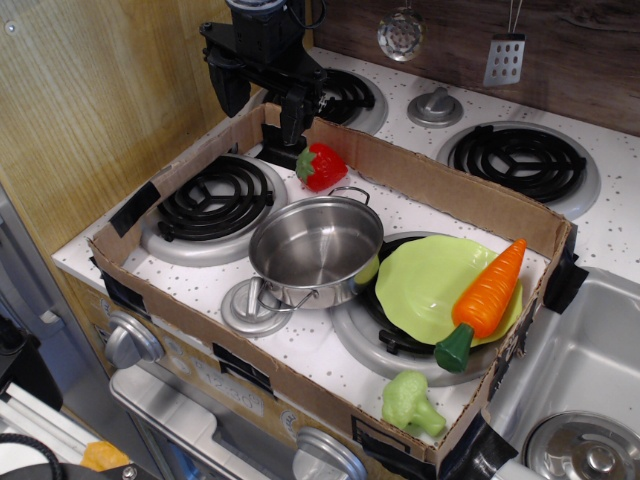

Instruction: Take carrot off plate

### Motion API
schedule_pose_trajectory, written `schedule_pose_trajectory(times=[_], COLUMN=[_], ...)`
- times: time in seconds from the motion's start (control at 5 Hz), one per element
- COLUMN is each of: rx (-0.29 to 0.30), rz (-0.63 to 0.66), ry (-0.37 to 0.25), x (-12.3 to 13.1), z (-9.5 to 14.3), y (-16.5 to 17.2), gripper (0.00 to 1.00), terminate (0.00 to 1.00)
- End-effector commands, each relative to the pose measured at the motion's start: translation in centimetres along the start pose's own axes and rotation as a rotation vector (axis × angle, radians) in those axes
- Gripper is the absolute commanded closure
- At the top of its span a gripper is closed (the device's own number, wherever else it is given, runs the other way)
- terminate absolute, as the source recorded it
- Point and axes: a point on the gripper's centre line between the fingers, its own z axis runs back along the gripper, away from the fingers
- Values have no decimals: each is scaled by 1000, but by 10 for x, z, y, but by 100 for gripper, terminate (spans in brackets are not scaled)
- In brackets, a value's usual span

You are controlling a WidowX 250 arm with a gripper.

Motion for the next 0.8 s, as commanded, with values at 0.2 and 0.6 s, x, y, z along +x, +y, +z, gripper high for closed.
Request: schedule_pose_trajectory(times=[0.2, 0.6], rx=[-39, 16], rz=[-35, 46], ry=[54, 81], x=[4, 16], z=[20, 61], y=[-22, -95], gripper=[0, 0], terminate=[0, 0])
